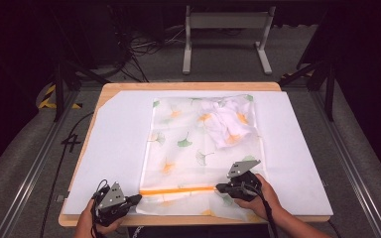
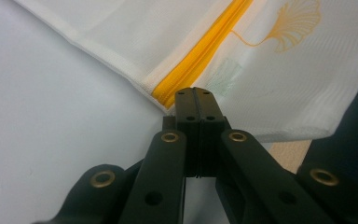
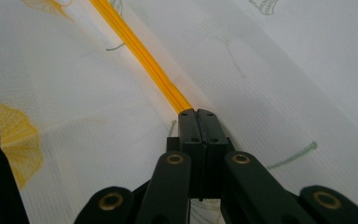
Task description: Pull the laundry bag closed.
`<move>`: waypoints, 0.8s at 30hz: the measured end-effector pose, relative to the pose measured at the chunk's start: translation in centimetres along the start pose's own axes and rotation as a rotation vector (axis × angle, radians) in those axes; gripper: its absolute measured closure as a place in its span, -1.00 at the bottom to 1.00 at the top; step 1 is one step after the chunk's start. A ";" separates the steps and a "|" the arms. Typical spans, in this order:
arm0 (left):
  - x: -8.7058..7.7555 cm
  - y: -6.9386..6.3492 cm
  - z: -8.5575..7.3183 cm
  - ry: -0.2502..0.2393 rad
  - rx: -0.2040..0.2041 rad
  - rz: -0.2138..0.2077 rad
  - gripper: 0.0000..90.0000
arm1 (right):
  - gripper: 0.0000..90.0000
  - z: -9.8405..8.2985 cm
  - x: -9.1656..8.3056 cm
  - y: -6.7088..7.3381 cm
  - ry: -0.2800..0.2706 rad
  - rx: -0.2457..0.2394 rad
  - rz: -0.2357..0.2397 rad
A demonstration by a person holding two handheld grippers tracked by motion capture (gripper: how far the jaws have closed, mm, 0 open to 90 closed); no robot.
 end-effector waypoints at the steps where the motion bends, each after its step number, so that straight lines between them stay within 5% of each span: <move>1: 0.0 0.0 0.0 0.000 0.000 -0.001 1.00 | 1.00 -0.1 -0.1 -0.1 0.001 0.002 -0.001; 24: 0.0 0.1 0.0 0.000 0.000 -0.002 1.00 | 1.00 -3.3 -2.6 -2.3 -0.009 0.070 -0.058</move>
Point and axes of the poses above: each handheld gripper's, and its own axes: x roughly forward along the jaws, z roughly out of its top, y roughly to its left, the point moved 4 cm from there along x, roughly forward along the jaws, and after that the axes turned 10 degrees about y, right-handed, at the moved point
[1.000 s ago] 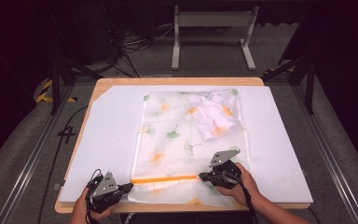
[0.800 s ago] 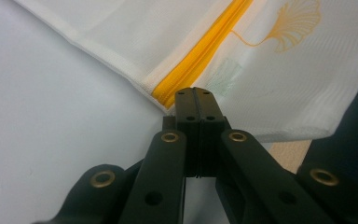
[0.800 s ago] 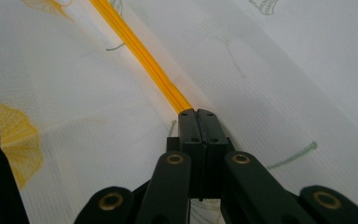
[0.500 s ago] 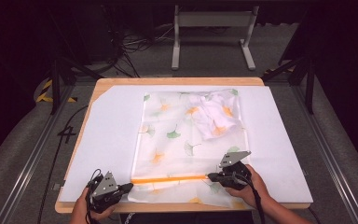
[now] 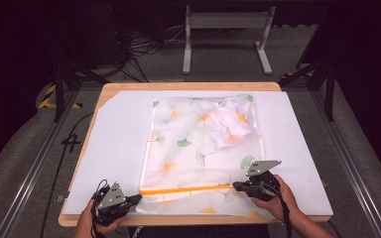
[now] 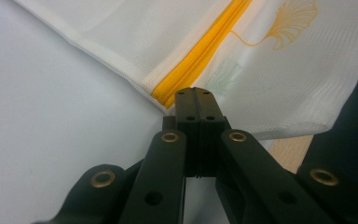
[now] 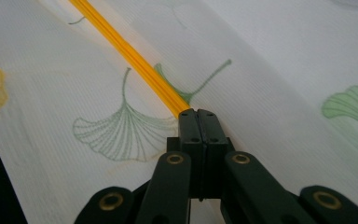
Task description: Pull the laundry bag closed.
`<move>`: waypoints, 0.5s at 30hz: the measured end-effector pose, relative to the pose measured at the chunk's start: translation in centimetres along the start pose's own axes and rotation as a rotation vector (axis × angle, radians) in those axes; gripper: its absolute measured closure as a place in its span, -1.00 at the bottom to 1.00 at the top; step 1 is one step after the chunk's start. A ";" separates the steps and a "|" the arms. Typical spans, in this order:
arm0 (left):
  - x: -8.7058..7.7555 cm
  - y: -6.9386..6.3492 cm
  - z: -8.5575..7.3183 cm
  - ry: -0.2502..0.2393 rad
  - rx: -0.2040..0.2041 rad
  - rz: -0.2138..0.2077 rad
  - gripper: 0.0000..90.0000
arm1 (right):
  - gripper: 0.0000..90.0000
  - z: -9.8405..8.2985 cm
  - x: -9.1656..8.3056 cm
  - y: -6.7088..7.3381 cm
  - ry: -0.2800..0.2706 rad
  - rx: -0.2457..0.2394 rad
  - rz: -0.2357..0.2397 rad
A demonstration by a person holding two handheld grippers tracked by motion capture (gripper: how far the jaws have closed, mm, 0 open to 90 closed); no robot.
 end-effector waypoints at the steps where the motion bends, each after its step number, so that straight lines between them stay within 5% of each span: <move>1: 0.0 0.0 0.0 -0.001 0.000 -0.002 1.00 | 1.00 -0.1 -0.1 -0.2 -0.002 0.007 0.000; 15: 0.0 0.0 0.0 -0.002 -0.004 -0.004 1.00 | 1.00 -2.8 -1.9 -2.3 -0.006 0.084 -0.029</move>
Point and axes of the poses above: each handheld gripper's, and its own axes: x roughly forward along the jaws, z roughly out of its top, y roughly to its left, the point moved 4 cm from there along x, roughly forward along the jaws, and after that the axes turned 10 degrees about y, right-handed, at the moved point
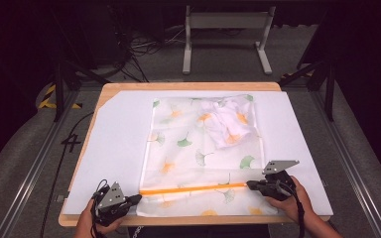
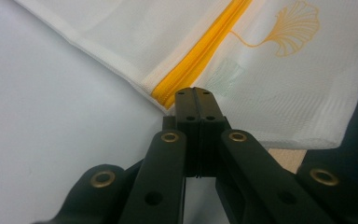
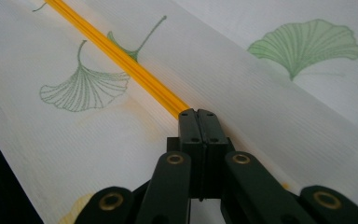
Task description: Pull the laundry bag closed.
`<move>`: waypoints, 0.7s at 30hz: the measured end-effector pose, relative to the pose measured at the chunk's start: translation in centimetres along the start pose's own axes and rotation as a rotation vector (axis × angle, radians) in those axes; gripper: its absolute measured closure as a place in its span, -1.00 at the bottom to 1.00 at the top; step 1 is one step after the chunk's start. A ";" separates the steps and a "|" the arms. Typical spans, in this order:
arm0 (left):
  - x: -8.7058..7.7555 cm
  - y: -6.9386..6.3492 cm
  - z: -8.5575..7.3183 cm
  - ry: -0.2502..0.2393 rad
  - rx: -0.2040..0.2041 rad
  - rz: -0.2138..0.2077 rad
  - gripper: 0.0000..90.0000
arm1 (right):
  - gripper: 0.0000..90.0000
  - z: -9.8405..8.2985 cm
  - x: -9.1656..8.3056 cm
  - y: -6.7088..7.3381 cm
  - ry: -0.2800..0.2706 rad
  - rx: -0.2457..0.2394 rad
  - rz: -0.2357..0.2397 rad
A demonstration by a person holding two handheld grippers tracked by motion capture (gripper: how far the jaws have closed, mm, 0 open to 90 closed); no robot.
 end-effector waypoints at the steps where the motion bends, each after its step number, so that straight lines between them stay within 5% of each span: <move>1: 0.0 0.0 0.0 0.000 -0.002 -0.002 1.00 | 1.00 -0.3 -0.2 -0.1 -0.004 0.004 -0.011; 21: 0.0 0.1 0.0 0.000 0.002 -0.005 1.00 | 1.00 -2.3 -1.5 -1.0 -0.010 0.054 -0.020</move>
Point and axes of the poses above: each handheld gripper's, and its own axes: x roughly forward along the jaws, z roughly out of its top, y roughly to its left, the point moved 4 cm from there along x, roughly forward along the jaws, and after that the axes turned 10 degrees about y, right-handed, at the moved point
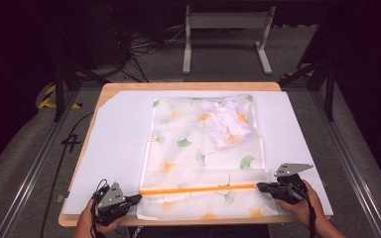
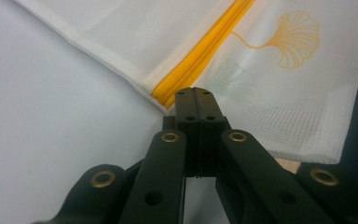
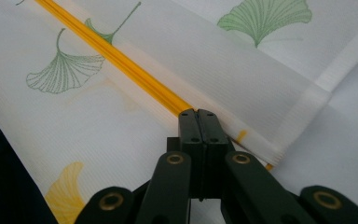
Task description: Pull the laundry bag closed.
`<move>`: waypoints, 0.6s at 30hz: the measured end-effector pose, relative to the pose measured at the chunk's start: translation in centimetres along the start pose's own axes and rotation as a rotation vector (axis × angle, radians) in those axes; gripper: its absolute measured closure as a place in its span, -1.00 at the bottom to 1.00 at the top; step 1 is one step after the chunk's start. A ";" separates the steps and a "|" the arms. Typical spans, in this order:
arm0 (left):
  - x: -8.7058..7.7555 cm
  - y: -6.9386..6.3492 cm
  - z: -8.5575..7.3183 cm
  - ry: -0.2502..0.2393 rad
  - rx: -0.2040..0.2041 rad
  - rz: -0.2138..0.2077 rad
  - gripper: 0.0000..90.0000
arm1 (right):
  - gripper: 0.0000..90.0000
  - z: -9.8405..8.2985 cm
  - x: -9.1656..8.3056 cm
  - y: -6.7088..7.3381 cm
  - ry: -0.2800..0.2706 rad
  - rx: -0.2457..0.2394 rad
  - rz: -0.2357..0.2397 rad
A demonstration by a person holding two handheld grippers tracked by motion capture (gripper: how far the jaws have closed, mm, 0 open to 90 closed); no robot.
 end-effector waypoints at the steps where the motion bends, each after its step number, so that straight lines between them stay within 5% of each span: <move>1: 0.0 0.0 0.0 0.000 0.000 -0.001 1.00 | 1.00 -0.1 -0.1 -0.1 -0.003 0.004 -0.004; 18: 0.0 0.1 0.0 0.003 0.002 -0.008 1.00 | 1.00 -1.1 -0.8 -0.7 -0.016 0.039 -0.001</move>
Point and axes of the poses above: each handheld gripper's, and its own axes: x roughly forward along the jaws, z roughly out of its top, y roughly to its left, the point moved 4 cm from there along x, roughly forward along the jaws, and after that the axes turned 10 degrees about y, right-handed, at the moved point
